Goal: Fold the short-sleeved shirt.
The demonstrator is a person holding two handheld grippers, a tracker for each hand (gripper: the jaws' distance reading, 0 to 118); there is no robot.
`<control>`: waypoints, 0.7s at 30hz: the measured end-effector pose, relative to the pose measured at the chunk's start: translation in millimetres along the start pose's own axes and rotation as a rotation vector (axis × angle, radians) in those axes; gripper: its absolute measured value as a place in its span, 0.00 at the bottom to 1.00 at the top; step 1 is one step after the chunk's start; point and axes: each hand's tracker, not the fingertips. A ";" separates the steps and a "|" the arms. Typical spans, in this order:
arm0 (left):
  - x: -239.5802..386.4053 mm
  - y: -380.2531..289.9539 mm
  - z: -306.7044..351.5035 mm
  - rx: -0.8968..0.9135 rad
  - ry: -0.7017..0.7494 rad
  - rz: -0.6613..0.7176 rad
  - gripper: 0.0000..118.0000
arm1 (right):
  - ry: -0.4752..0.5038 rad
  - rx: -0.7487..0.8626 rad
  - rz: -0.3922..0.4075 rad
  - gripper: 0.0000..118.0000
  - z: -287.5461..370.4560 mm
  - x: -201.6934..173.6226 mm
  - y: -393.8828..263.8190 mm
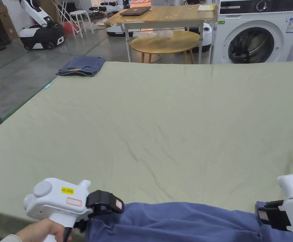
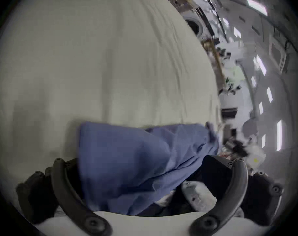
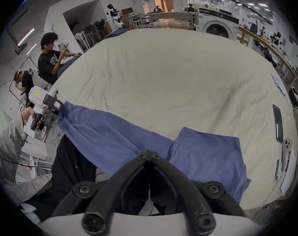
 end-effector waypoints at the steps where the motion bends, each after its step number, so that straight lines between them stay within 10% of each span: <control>1: 10.5 -0.6 -2.2 -0.031 0.085 -0.047 0.91 | 0.001 0.001 0.003 0.00 1.6 -1.5 -0.1; 2: 22.6 -0.6 2.4 -0.027 0.149 -0.108 0.64 | 0.001 0.001 0.010 0.00 1.3 2.0 0.3; 3: 21.8 8.1 15.1 -0.006 0.192 -0.165 0.05 | -0.003 0.004 0.013 0.00 3.2 2.4 0.0; 11: 76.5 20.0 62.3 0.019 0.053 -0.194 0.05 | 0.003 0.020 -0.012 0.00 8.9 9.1 -1.2; 21: 170.4 22.8 -60.8 -0.061 -0.096 -0.141 0.05 | 0.006 0.050 -0.057 0.00 17.8 21.8 -12.4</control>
